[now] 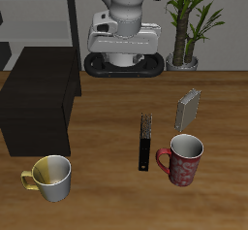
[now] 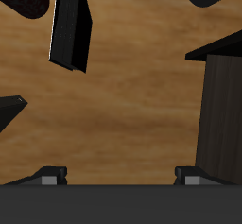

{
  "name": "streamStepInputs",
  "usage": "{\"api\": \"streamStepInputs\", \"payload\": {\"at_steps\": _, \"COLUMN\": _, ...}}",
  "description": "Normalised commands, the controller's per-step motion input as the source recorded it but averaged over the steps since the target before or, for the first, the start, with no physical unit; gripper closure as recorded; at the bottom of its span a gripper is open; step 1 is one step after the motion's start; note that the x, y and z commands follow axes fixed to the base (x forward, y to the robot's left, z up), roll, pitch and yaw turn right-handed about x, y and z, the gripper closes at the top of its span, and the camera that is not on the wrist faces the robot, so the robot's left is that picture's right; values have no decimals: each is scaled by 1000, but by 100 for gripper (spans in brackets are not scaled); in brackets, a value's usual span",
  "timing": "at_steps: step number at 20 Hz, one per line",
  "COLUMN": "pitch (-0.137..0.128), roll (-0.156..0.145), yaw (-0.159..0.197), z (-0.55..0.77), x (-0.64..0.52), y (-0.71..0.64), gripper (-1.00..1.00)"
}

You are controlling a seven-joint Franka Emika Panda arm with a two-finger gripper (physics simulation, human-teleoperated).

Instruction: Yellow book upright top shelf and black book top region shelf and red mug top shelf

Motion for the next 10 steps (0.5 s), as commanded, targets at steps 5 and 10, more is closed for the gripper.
{"api": "streamStepInputs", "payload": {"at_steps": 5, "pitch": -27, "roll": -49, "yaw": -39, "z": 93, "x": -1, "y": -117, "gripper": -100}}
{"api": "streamStepInputs", "payload": {"at_steps": 10, "pitch": -17, "roll": -13, "yaw": -19, "z": 27, "x": -29, "y": 51, "gripper": -100}}
